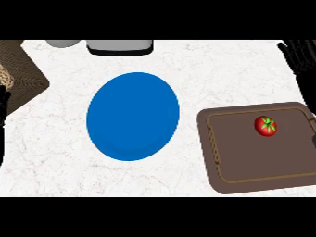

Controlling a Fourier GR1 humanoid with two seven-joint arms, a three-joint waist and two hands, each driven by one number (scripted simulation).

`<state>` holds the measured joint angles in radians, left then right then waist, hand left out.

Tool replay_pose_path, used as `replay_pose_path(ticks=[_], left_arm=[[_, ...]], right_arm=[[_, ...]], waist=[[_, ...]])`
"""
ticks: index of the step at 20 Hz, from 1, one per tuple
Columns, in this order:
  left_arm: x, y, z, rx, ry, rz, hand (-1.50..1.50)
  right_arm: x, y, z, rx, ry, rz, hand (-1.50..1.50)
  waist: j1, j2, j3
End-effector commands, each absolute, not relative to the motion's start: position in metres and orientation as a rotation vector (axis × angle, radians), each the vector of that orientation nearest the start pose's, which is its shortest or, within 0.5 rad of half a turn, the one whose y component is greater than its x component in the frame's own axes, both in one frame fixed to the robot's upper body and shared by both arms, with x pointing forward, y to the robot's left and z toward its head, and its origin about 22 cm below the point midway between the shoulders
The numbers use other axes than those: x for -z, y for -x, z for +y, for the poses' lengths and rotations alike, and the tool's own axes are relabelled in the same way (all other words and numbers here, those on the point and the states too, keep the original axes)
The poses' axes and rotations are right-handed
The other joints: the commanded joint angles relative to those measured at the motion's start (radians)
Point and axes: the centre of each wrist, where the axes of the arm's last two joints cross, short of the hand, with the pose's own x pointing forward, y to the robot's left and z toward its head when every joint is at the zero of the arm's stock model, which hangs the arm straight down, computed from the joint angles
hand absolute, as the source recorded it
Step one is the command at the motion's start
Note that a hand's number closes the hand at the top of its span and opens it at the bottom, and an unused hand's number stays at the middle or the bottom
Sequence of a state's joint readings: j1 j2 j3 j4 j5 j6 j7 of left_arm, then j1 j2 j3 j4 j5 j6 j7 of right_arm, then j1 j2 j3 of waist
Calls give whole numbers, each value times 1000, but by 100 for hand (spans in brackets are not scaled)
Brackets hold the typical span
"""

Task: Pick the tomato from the tray and place it in the plate

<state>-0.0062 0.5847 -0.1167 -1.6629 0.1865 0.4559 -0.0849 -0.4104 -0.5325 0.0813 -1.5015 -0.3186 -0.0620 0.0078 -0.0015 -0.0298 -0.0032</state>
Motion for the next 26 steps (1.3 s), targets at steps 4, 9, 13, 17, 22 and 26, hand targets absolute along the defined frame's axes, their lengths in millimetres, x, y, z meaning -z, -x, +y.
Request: replay_pose_path(ticks=[4, 9, 13, 17, 22, 26], left_arm=[[-89, -260, 289, 180, -337, -1815, 0], [-80, -261, 276, 221, -207, -1757, 0], [-101, -282, 282, 216, -164, -1754, 0], [-96, -281, 283, 228, -150, -1749, 0], [-99, -279, 273, 232, -151, -1755, 0], [-92, -288, 280, 212, -164, -1737, 0]], right_arm=[[-114, -313, -219, -640, -409, -1843, 150], [-126, -310, -241, -1304, 241, -1726, 150], [6, -270, -226, -779, 38, -1764, -150], [27, -265, -251, -532, -75, -1887, -150], [4, -286, -278, -572, 5, -2005, -150], [-65, -292, -300, -785, 197, -1949, -150]], waist=[[12, 37, 5], [-13, 35, -5], [-10, 42, 7], [-3, 36, 6], [3, 30, 4], [-8, 27, 2]])
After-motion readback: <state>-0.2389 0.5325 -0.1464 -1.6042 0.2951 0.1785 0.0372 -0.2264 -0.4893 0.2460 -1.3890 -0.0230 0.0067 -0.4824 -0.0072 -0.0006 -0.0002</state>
